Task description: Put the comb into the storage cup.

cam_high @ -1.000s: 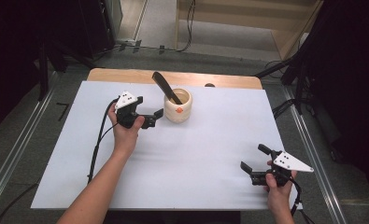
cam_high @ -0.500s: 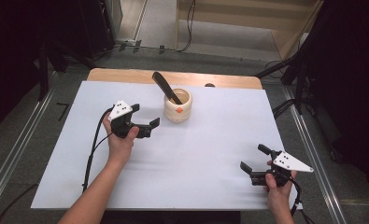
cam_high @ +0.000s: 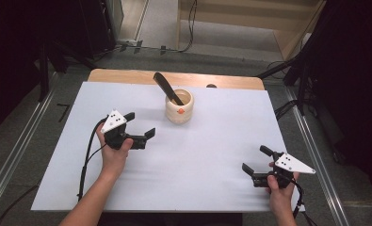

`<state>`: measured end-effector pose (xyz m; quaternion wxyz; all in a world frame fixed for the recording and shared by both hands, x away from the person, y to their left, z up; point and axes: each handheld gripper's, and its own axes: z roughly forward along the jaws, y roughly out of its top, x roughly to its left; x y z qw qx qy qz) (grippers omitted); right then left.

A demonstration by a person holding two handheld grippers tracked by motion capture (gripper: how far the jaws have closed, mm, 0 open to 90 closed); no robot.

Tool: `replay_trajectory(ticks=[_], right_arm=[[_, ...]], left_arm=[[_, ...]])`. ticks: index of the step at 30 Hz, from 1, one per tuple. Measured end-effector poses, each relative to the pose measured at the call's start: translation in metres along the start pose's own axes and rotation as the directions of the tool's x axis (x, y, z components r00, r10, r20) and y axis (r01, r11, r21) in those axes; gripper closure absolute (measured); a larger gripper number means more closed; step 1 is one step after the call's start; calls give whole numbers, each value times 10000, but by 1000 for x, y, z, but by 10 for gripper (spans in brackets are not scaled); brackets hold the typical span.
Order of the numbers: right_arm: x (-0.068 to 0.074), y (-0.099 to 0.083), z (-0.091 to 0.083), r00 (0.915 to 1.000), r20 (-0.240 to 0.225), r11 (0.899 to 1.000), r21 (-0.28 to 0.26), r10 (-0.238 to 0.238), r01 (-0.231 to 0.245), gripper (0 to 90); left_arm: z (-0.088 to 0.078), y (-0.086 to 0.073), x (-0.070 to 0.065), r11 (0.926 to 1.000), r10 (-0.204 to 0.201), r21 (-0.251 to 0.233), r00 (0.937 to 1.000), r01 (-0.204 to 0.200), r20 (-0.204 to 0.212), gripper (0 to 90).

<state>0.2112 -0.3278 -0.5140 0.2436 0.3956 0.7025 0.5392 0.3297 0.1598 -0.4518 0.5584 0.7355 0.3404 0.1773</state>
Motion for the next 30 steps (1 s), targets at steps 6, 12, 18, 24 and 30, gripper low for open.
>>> replay_trajectory(ticks=[6, 12, 18, 24, 30], right_arm=[[0, 0, 0, 10000, 3, 10000, 11, -12, 12, 0], [1, 0, 0, 10000, 0, 10000, 23, -22, 22, 0], [1, 0, 0, 10000, 2, 10000, 32, -26, 26, 0], [1, 0, 0, 10000, 32, 10000, 22, -25, 25, 0], [1, 0, 1, 10000, 63, 10000, 29, -59, 58, 0]], left_arm=[[-12, -5, -3, 10000, 26, -80, 10000, -26, 24, 0], [-23, -10, -4, 9999, -20, -145, 9999, 21, 107, 0], [-34, -18, -3, 9999, -106, -114, 9999, 106, -3, 0], [-45, -27, 0, 9999, -151, -36, 9998, 151, -104, 0], [-58, -31, 4, 9996, -202, -177, 9998, 201, -93, 0]])
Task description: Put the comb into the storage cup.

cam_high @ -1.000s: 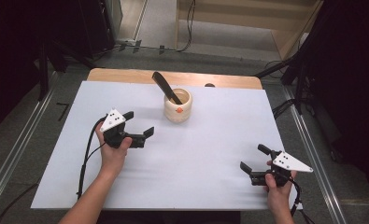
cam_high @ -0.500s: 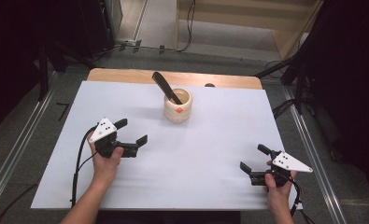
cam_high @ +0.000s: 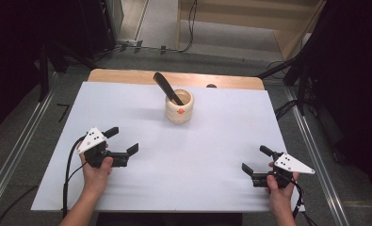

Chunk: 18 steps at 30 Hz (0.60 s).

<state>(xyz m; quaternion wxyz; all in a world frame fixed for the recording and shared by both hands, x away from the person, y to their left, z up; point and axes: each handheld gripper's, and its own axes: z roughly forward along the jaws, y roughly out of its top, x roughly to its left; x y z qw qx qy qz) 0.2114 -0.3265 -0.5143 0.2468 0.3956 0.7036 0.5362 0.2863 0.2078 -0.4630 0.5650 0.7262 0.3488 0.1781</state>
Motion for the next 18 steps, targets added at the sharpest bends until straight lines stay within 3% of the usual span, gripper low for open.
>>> replay_trajectory(ticks=[18], right_arm=[[0, 0, 0, 10000, 32, 10000, 6, 35, -35, 0]], left_arm=[[-37, -18, 14, 9999, -65, 150, 9990, 72, -450, 0]])
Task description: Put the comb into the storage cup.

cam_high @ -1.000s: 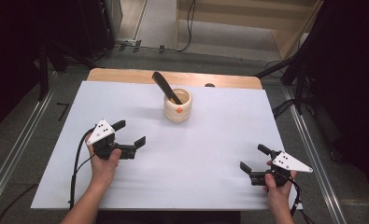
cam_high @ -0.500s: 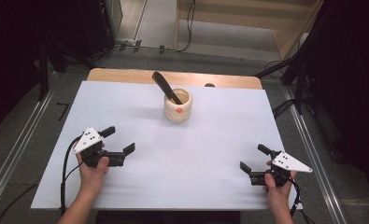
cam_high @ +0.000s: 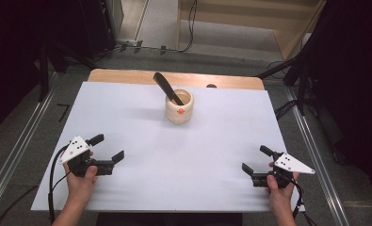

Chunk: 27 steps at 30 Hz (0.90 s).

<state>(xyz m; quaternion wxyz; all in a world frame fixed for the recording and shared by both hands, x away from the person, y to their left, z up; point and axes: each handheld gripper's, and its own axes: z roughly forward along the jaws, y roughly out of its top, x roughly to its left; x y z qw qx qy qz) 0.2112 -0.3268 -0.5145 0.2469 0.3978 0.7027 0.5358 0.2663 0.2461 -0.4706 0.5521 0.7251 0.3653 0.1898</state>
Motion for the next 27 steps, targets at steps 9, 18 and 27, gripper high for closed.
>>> replay_trajectory(ticks=[9, 18, 27], right_arm=[[0, 0, 0, 10000, 14, 10000, 8, -21, 21, 0], [0, 0, 0, 10000, -1, 10000, 8, -73, 73, 0], [0, 0, 1, 10000, -15, 9999, 43, -93, 93, 0]], left_arm=[[-22, -9, 7, 10000, -33, 82, 9999, 35, -168, 0], [-38, -18, 18, 9996, -156, 221, 9993, 164, -354, 0], [-54, -29, 27, 9984, -85, 548, 9982, 118, -595, 0]])
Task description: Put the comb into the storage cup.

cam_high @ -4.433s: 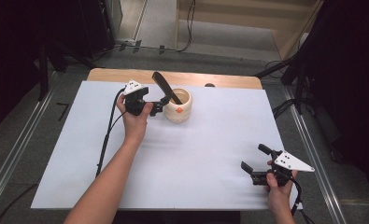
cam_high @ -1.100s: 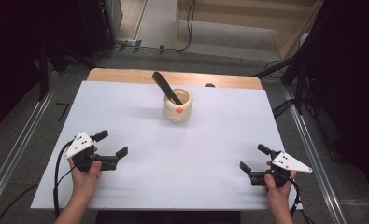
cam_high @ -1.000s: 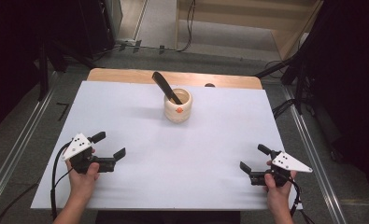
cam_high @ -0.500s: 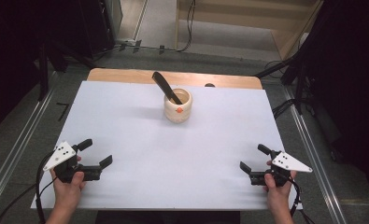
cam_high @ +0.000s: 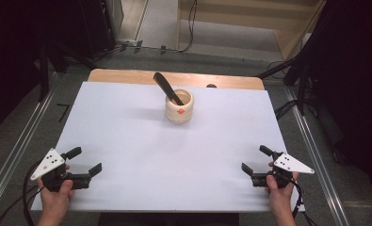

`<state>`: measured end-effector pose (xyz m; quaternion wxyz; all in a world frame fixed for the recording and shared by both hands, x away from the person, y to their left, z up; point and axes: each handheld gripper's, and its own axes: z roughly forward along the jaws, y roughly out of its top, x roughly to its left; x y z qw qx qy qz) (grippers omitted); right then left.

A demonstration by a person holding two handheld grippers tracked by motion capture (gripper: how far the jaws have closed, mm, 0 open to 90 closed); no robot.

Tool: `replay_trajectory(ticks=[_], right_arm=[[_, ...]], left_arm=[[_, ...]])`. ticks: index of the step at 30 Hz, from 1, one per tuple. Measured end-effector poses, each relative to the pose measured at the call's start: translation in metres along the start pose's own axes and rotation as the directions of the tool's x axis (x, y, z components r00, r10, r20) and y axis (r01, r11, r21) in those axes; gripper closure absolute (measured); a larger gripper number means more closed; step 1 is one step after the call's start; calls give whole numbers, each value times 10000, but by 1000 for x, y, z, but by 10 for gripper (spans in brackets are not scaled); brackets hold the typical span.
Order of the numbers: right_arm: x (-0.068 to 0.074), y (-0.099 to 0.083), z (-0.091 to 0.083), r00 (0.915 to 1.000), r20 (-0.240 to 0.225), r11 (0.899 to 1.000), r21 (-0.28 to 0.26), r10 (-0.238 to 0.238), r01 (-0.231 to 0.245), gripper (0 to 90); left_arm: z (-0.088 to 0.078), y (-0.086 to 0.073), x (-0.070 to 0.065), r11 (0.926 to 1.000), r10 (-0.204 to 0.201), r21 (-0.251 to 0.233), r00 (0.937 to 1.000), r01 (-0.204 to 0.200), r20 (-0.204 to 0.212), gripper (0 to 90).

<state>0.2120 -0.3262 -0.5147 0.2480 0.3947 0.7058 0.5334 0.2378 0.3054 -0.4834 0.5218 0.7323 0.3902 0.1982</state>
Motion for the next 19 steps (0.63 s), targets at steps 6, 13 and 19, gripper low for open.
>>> replay_trajectory(ticks=[6, 13, 19], right_arm=[[0, 0, 0, 10000, 14, 10000, 4, 10, -10, 0], [0, 0, 1, 10000, 35, 10000, 17, 6, -6, 0], [0, 0, 1, 10000, 45, 10000, 37, 43, -43, 0]], left_arm=[[-11, -2, 9, 9998, 0, -192, 9993, -7, -373, 0], [-10, -7, 11, 9999, -121, -33, 9994, 120, -339, 0], [-10, -7, 14, 9993, -383, -17, 9986, 383, -351, 0]])
